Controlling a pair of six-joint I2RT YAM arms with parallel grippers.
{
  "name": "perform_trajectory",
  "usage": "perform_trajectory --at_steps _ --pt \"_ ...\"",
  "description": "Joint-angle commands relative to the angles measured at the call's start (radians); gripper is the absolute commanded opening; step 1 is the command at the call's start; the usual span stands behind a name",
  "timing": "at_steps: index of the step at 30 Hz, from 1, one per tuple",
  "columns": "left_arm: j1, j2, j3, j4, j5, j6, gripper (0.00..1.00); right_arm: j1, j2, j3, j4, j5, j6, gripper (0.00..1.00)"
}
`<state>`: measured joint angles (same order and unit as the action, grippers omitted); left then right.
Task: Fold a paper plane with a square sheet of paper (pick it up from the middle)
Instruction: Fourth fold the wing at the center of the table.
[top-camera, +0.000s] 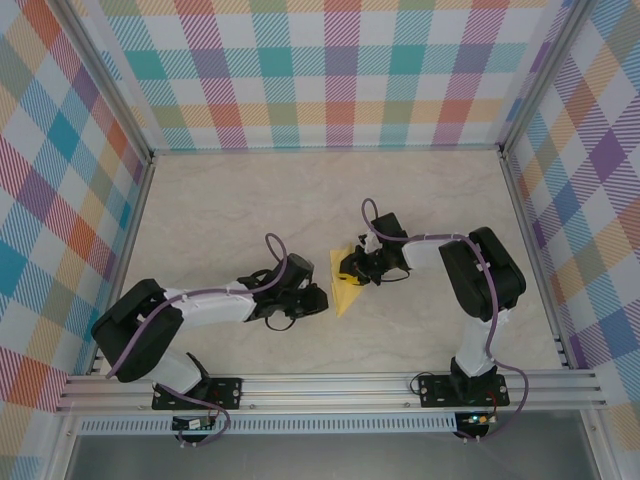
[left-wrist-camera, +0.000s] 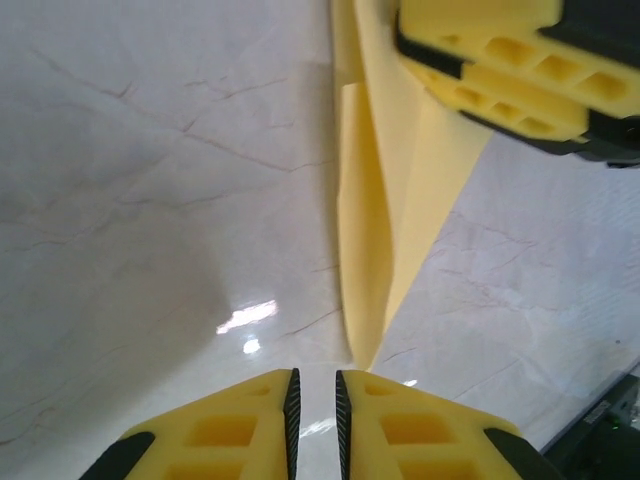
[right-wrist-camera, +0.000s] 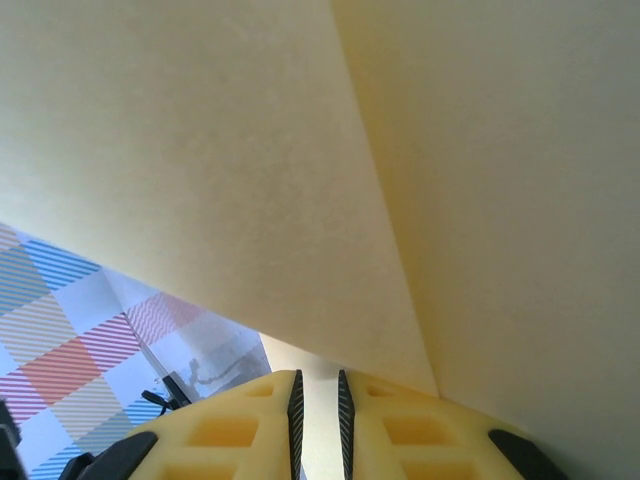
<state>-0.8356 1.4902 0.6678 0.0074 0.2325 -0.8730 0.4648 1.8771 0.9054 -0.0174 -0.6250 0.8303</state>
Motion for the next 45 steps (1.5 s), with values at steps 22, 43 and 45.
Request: perform_trajectory --at_steps 22,43,45 --pt "-0.010 0.248 0.115 0.161 0.106 -0.036 0.17 0.002 0.076 -0.034 -0.148 0.174 -0.015 0.20" --pt "-0.011 0.103 0.042 0.162 0.141 0.021 0.21 0.002 0.080 -0.036 -0.157 0.182 -0.015 0.20" --pt "-0.008 0.080 0.043 0.166 0.109 0.004 0.23 0.002 0.080 -0.037 -0.157 0.182 -0.014 0.20"
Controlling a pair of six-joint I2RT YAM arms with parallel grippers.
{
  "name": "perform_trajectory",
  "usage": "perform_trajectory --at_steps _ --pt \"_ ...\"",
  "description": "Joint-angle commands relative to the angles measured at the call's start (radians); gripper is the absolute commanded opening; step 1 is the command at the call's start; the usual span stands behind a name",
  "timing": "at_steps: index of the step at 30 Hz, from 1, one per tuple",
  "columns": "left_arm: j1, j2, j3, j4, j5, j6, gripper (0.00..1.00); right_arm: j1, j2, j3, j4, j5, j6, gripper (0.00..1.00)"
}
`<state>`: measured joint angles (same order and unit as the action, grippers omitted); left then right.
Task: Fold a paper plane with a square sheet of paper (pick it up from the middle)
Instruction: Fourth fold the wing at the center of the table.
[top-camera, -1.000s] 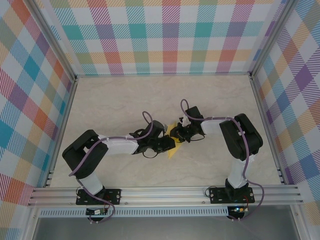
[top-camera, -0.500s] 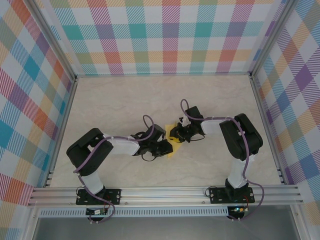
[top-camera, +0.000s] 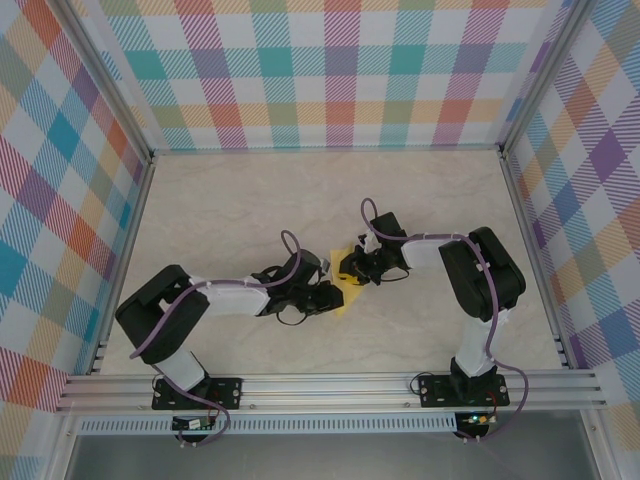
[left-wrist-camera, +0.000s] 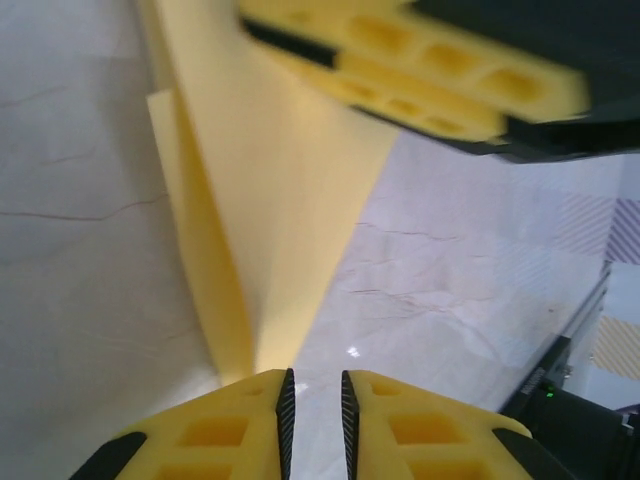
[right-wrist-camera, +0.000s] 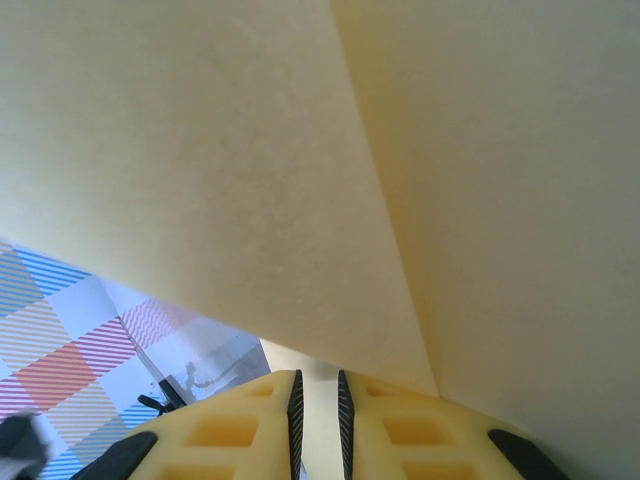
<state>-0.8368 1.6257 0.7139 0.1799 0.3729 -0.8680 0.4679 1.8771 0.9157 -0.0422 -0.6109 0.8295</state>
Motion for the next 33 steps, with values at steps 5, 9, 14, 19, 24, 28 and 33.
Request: perform_trajectory --at_steps 5,9,14,19,24,28,33 --pt "0.005 -0.025 0.002 0.067 -0.029 -0.040 0.26 -0.001 0.083 -0.047 -0.133 0.169 -0.013 0.20" --pt "0.009 0.035 0.003 0.148 -0.015 -0.066 0.27 0.000 0.082 -0.049 -0.132 0.167 -0.016 0.20" --pt "0.016 0.096 0.006 0.230 0.009 -0.099 0.27 -0.001 0.083 -0.049 -0.132 0.164 -0.017 0.20" --pt "0.021 0.106 -0.023 0.263 0.011 -0.119 0.27 -0.001 0.088 -0.047 -0.133 0.161 -0.018 0.20" --pt "0.022 0.125 -0.050 0.281 0.047 -0.137 0.27 0.000 0.093 -0.044 -0.133 0.160 -0.019 0.20" --pt "0.022 0.120 -0.082 0.271 0.040 -0.144 0.27 0.000 0.094 -0.044 -0.134 0.160 -0.018 0.20" --pt "0.022 0.109 -0.090 0.270 0.056 -0.137 0.27 0.000 0.099 -0.043 -0.133 0.160 -0.018 0.20"
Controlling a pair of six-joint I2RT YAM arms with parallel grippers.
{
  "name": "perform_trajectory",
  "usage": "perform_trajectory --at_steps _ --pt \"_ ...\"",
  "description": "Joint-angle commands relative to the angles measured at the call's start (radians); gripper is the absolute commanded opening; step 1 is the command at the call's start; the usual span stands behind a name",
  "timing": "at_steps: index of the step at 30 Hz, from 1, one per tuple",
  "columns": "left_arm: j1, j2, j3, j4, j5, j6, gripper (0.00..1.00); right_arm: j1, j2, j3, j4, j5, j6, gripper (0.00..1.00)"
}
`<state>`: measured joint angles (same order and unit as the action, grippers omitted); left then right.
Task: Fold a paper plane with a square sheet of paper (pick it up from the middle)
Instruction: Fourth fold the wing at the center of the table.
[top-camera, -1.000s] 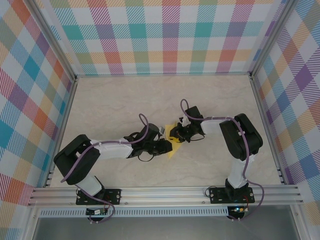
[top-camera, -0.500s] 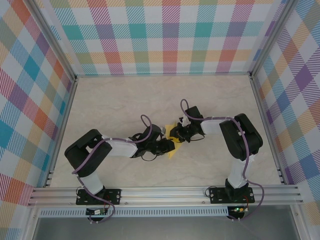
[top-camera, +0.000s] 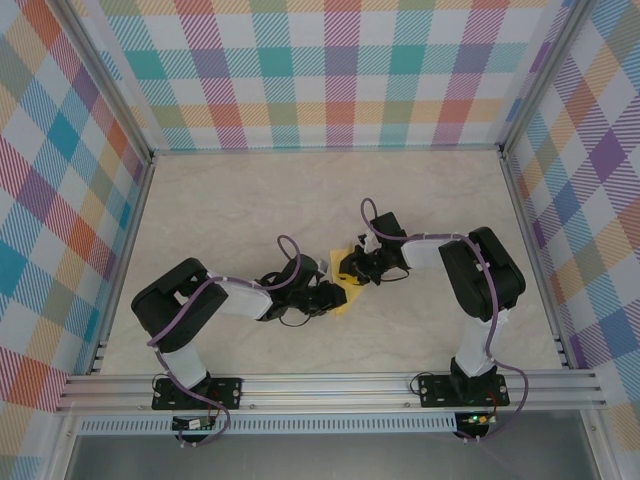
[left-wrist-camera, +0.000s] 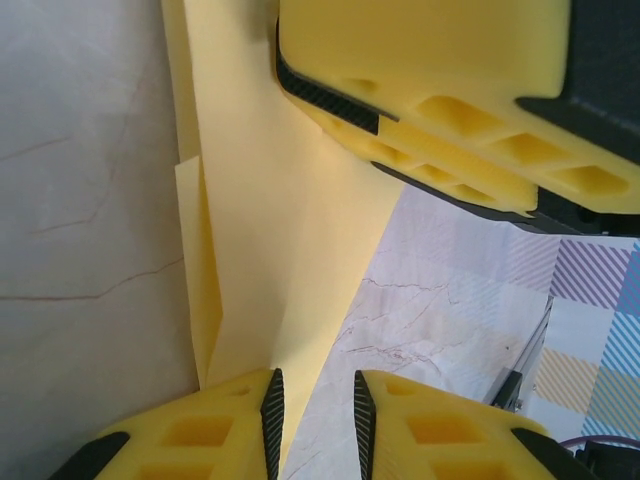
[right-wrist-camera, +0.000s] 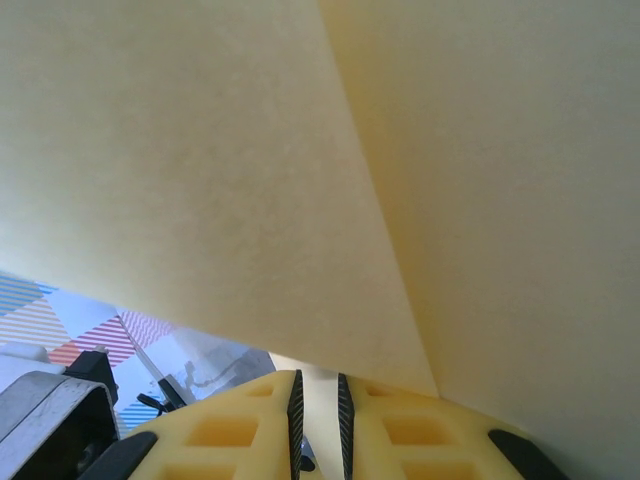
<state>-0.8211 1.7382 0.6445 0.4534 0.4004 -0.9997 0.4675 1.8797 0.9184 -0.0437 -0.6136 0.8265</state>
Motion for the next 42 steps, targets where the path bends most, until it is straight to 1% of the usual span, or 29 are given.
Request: perform_trajectory --at_steps 1,4,7,13,19,24,33,42 --pt "0.006 -0.006 -0.018 0.002 0.036 -0.006 0.28 0.000 0.096 -0.046 -0.133 0.163 -0.015 0.20" --pt "0.004 -0.025 -0.016 0.014 0.043 -0.005 0.28 0.000 0.096 -0.046 -0.131 0.164 -0.013 0.20" --pt "0.004 -0.078 -0.014 -0.013 0.024 0.003 0.30 0.000 0.093 -0.045 -0.135 0.164 -0.015 0.20" --pt "0.004 -0.171 0.021 -0.220 -0.046 0.069 0.31 -0.001 0.093 -0.046 -0.136 0.166 -0.013 0.20" --pt "-0.011 -0.140 0.064 -0.332 -0.069 0.081 0.30 0.000 0.092 -0.044 -0.135 0.166 -0.014 0.20" --pt "-0.028 -0.096 0.088 -0.333 -0.072 0.081 0.27 0.000 0.091 -0.046 -0.135 0.165 -0.013 0.20" --pt "-0.032 -0.074 0.084 -0.306 -0.079 0.075 0.16 0.000 0.088 -0.045 -0.138 0.165 -0.015 0.21" --pt "-0.031 -0.060 0.093 -0.273 -0.060 0.079 0.15 0.000 0.099 -0.044 -0.137 0.162 -0.014 0.21"
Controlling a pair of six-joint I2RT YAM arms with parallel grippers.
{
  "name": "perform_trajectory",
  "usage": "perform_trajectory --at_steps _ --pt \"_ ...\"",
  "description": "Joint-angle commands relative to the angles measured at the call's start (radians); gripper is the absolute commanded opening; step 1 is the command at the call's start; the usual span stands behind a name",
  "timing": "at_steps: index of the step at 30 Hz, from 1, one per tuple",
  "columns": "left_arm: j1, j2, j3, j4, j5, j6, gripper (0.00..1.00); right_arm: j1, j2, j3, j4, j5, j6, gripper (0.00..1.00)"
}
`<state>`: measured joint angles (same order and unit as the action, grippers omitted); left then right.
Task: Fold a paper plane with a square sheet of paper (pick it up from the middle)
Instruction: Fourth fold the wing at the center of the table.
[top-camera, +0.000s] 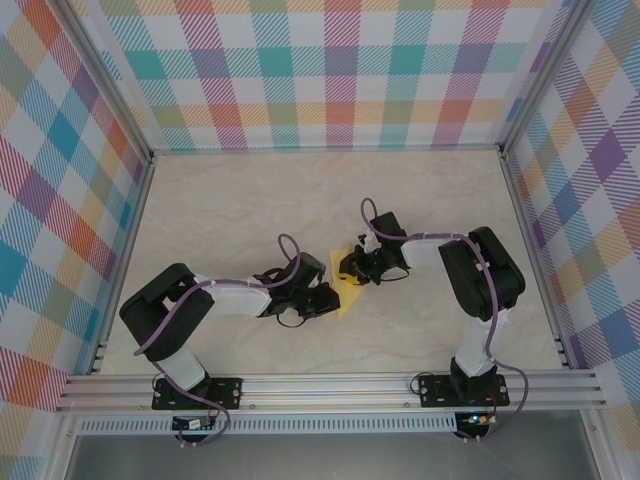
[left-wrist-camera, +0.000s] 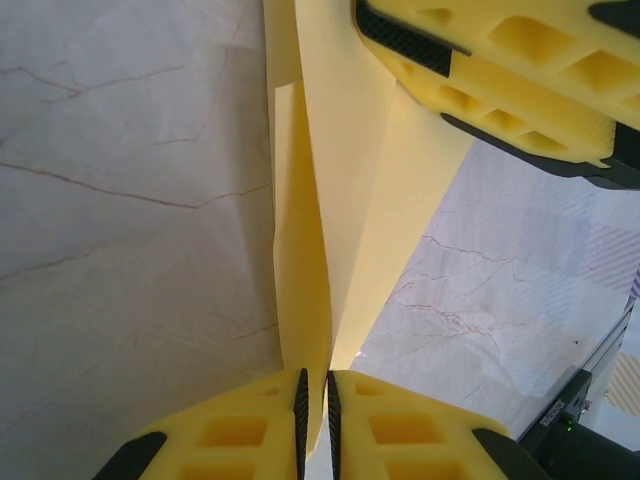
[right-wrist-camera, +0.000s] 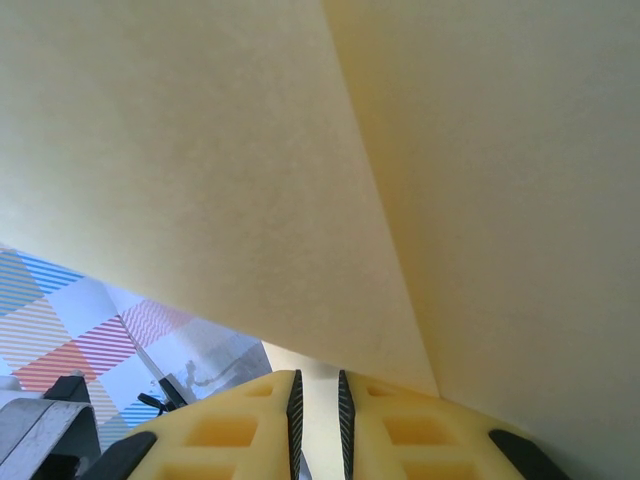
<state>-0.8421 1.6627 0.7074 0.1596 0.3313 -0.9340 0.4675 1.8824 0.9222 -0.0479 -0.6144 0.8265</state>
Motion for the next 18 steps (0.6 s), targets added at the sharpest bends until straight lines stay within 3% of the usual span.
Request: perform_trajectory --at_steps 1,18 --pt "-0.010 0.016 0.030 0.028 0.014 0.013 0.14 0.000 0.098 -0.049 -0.132 0.163 -0.015 0.21" --pt "-0.011 0.052 0.005 0.011 0.098 0.056 0.04 -0.001 0.107 -0.054 -0.132 0.169 -0.013 0.21"
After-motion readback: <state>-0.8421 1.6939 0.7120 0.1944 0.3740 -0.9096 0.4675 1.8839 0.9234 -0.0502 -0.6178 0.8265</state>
